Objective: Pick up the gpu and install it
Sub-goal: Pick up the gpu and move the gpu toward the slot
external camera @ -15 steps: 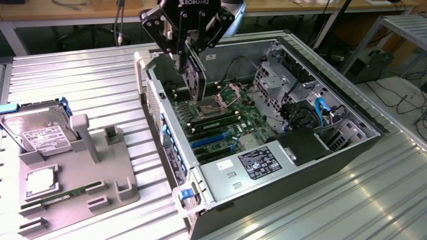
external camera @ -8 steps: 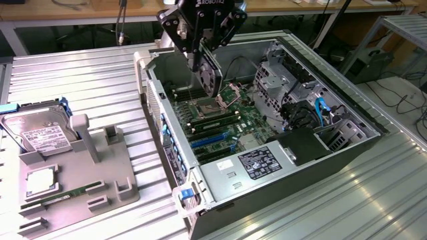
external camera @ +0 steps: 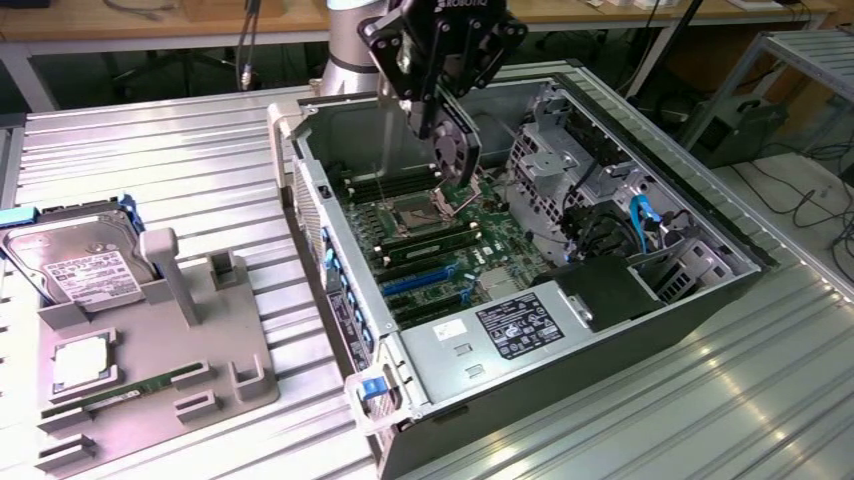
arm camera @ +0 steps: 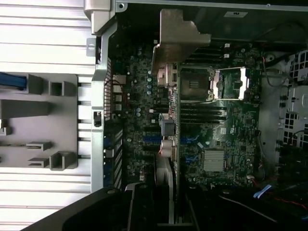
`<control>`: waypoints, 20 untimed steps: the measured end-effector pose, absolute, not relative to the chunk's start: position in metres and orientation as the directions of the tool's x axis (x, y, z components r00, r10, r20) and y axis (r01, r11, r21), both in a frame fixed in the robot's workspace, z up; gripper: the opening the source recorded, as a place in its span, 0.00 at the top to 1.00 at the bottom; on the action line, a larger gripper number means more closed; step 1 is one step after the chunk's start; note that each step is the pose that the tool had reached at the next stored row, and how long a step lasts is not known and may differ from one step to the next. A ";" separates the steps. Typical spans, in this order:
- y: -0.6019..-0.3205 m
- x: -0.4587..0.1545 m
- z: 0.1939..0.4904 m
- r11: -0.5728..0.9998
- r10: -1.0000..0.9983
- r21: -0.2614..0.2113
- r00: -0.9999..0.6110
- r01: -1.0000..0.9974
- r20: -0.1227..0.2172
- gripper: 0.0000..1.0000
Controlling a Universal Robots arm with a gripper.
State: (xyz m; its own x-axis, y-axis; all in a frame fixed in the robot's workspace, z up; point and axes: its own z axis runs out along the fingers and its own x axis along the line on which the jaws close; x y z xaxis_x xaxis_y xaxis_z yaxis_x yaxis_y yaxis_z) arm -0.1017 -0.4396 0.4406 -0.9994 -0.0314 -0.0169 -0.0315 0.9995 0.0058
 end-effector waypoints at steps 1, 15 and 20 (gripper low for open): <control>-0.440 -0.099 0.441 0.999 -0.031 0.006 -0.999 -0.031 -0.017 0.72; -0.440 -0.062 0.440 0.999 -0.031 0.006 -0.999 -0.031 -0.017 0.72; -0.440 -0.051 0.440 0.999 -0.031 0.006 -0.999 -0.031 -0.017 0.72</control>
State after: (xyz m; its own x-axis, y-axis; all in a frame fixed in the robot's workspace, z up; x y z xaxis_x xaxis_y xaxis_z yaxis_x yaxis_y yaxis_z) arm -0.0506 -0.4396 0.4399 -0.9994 -0.0314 -0.0169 -0.0315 0.9995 0.0057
